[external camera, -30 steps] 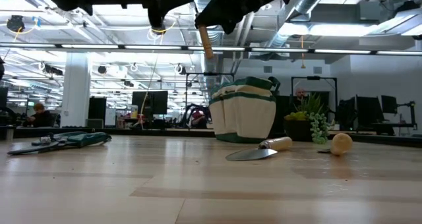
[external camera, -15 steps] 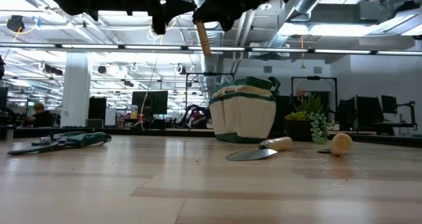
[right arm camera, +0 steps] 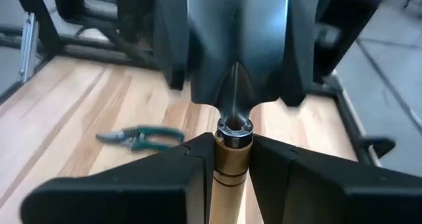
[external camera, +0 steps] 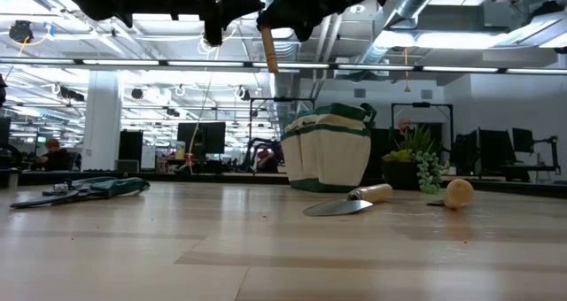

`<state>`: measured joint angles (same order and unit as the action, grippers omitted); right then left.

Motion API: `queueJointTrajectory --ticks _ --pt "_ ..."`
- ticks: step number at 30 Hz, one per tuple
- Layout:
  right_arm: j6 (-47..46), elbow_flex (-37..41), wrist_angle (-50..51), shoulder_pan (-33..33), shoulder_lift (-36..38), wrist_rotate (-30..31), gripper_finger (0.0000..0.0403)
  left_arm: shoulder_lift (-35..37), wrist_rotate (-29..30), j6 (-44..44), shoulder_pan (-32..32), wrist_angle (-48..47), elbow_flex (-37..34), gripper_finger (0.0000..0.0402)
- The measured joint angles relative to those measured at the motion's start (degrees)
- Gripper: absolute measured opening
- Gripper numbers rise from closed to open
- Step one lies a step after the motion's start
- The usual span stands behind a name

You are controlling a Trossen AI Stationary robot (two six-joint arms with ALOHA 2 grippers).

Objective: Pick & Place Garden tools in Gardening bag
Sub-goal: Put the brown trowel into the brown gardening bag

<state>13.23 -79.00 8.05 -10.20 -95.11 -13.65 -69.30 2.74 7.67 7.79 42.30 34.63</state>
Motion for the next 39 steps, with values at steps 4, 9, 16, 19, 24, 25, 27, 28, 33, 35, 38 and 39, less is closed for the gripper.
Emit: queueJointTrajectory --ticks 4,9,16,19,24,25,27,28,33,35,38,39 --pt "-0.8 -0.2 -3.3 0.1 0.1 -0.6 0.006 -0.2 -0.2 0.6 -0.4 -1.4 -0.1 0.023" --pt "-1.9 -0.6 -4.3 -0.6 0.7 -1.6 0.006 -0.1 -1.6 0.5 -0.7 -1.1 -0.1 0.0286" --pt "-2.6 -3.1 -3.5 -2.1 1.5 -3.1 0.006 -0.1 -0.3 0.2 -0.6 -2.2 -0.1 0.0308" --pt "-2.6 -4.1 -4.2 -1.9 1.5 -5.1 0.006 -0.1 1.7 -0.4 -0.6 -2.2 -0.1 0.0304" --pt "-2.6 -4.0 -3.5 -1.0 1.0 -5.4 0.006 -0.1 3.2 -1.2 -0.6 -0.6 -0.1 0.0292" --pt "-2.6 -4.0 -3.7 -0.7 1.0 -5.4 0.006 -0.1 3.3 -1.3 -0.6 -0.5 -0.1 0.029" --pt "-2.6 -4.0 -4.0 -0.6 1.1 -5.4 0.006 -0.1 3.3 -1.3 -0.6 -0.4 -0.1 0.0285" --pt "-2.7 -4.0 -3.9 -0.6 1.1 -5.4 0.006 -0.1 3.3 -1.4 -0.6 -0.2 -0.1 0.0281" --pt "-2.7 -4.0 -3.5 -0.5 1.1 -5.4 0.006 -0.1 3.3 -1.4 -0.6 0.3 -0.1 0.0244" --pt "-2.6 -4.0 -2.9 -0.4 1.1 -5.1 0.006 -0.1 2.9 -1.4 -0.6 0.3 -0.1 0.0219" --pt "-2.6 -4.0 -3.0 -0.4 1.1 -4.8 0.006 -0.1 2.9 -1.3 -0.6 0.5 -0.1 0.0181" --pt "-2.5 -4.0 -3.0 -0.4 1.1 -4.6 0.006 -0.1 2.9 -1.3 -0.6 0.5 -0.1 0.0168"
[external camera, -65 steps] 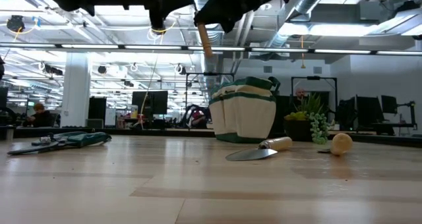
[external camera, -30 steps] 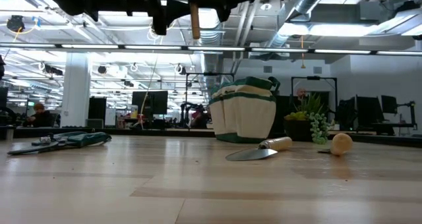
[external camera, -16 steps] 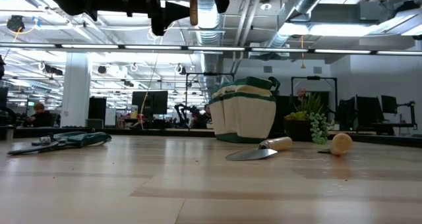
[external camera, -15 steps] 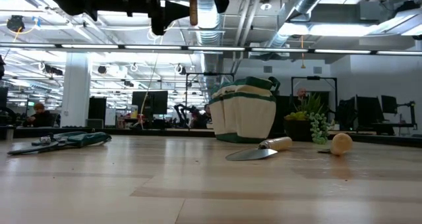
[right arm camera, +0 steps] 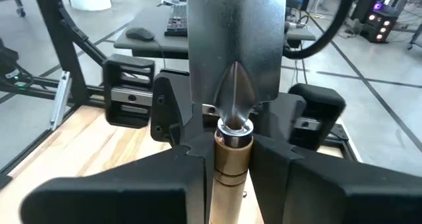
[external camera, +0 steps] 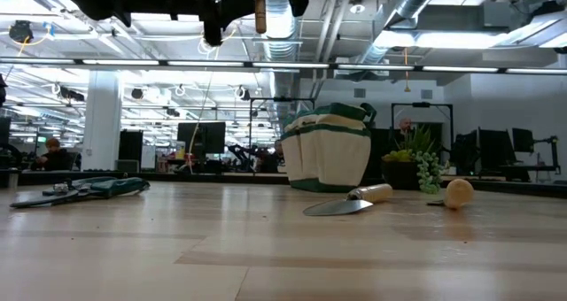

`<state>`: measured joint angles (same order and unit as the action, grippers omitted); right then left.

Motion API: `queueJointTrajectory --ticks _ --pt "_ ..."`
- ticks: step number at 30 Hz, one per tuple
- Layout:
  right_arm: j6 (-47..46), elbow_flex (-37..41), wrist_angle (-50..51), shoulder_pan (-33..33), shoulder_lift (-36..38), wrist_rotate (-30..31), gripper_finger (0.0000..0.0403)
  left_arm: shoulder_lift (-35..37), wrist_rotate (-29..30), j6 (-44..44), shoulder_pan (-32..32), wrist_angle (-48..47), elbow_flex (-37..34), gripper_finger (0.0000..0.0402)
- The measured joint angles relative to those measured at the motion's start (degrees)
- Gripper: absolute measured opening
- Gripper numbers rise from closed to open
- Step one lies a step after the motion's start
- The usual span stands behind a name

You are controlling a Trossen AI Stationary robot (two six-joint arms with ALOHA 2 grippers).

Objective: Pick & Place Garden tools in Gardening bag
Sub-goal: Put the brown trowel into the brown gardening bag

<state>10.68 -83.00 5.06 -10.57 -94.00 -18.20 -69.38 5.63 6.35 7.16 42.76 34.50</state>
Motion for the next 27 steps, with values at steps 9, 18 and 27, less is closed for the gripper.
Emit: queueJointTrajectory --ticks 9,18,27 --pt "-0.5 -0.1 -0.4 0.6 -1.5 0.1 0.006 -0.1 0.1 0.2 0.0 -0.9 -0.2 0.0078" --pt "-1.6 -0.1 -1.0 0.3 -1.9 -0.2 0.006 0.0 0.4 1.3 0.0 -1.0 -0.2 0.0076" --pt "-2.0 -1.9 -1.0 0.0 -2.4 -0.6 0.0146 -0.1 0.9 0.8 -0.1 -0.7 0.0 0.0048"
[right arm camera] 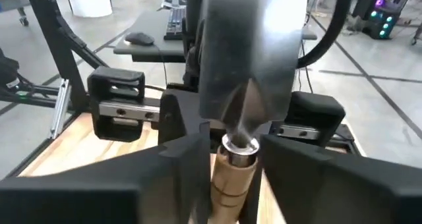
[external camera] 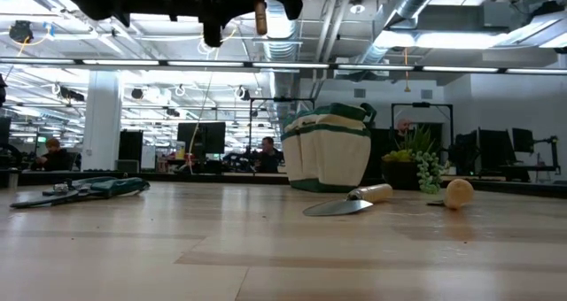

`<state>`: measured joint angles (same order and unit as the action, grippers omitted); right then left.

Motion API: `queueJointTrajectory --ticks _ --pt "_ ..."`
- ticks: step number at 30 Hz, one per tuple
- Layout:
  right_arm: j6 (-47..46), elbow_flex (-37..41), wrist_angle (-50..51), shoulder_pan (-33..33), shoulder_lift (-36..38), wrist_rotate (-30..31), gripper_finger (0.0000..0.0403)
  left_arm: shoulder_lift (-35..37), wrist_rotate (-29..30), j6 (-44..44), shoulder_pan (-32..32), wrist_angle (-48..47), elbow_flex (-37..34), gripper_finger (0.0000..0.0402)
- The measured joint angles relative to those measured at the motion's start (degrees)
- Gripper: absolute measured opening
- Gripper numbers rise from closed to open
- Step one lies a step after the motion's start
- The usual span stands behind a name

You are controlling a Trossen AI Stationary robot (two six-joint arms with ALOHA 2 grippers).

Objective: Pick & Place Garden tools in Gardening bag
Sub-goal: Put the brown trowel into the brown gardening bag

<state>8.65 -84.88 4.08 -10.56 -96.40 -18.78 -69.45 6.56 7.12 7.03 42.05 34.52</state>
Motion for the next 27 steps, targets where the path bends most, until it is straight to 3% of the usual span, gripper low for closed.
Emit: queueJointTrajectory --ticks 4,8,12,21,27 --pt "-0.1 -3.5 1.4 -0.6 0.1 0.8 0.0203 0.1 3.9 -0.5 0.1 0.9 0.3 0.0048" --pt "2.2 -7.7 6.4 -2.0 1.3 0.9 0.0224 -0.2 6.3 -1.0 1.2 1.1 0.5 0.0048" --pt "4.0 -12.0 10.6 -3.5 6.3 0.6 0.022 -3.1 6.5 -0.9 3.5 -0.7 -0.2 0.0048" --pt "3.9 -12.5 15.8 -4.1 18.2 0.6 0.0192 -18.7 4.1 0.6 7.1 19.8 0.1 0.0048" --pt "3.0 -12.1 19.8 -2.9 22.7 1.0 0.0168 -26.7 2.1 2.4 8.8 27.2 0.0 0.0048"
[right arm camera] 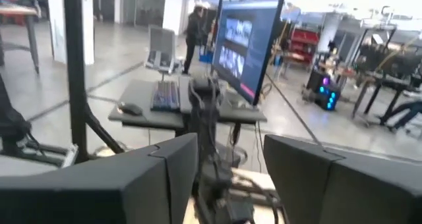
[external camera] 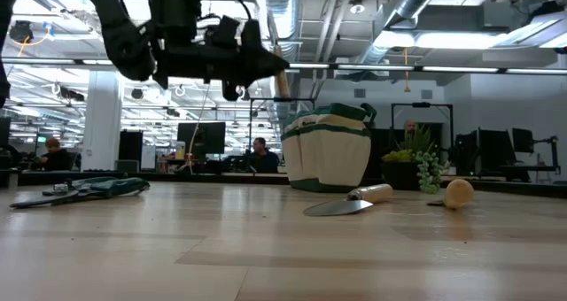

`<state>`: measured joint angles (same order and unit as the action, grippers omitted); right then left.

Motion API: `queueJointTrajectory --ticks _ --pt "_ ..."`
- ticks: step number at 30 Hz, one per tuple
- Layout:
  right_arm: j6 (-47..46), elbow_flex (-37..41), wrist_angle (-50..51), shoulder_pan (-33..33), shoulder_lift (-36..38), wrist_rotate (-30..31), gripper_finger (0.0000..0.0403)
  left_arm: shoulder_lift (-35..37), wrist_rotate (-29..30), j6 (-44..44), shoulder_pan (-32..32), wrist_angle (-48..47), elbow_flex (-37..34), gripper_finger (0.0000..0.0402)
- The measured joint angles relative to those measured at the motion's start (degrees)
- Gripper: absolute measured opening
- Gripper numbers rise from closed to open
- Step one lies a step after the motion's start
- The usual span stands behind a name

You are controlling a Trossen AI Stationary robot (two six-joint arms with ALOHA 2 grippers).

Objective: Pick & Place Garden tools in Gardening bag
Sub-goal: Put the brown trowel into the brown gardening bag

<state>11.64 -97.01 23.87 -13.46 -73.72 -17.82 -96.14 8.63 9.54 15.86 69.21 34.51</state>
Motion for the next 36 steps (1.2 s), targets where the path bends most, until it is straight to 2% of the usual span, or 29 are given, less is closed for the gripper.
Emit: queueJointTrajectory --ticks 7,15,23,36 --pt "0.1 -0.1 3.3 1.2 1.8 1.3 0.0139 -7.9 0.0 2.2 1.6 10.1 0.1 0.0048" --pt "0.3 0.3 6.3 1.9 1.3 1.4 0.012 -11.7 2.0 2.7 2.1 11.9 0.1 0.0048" --pt "0.3 1.5 6.1 2.2 1.3 1.4 0.0119 -12.3 2.3 1.4 3.6 12.0 1.5 0.0048" --pt "0.4 1.5 7.0 2.3 1.4 1.3 0.0118 -16.4 1.6 2.5 2.6 11.5 3.8 0.0048"
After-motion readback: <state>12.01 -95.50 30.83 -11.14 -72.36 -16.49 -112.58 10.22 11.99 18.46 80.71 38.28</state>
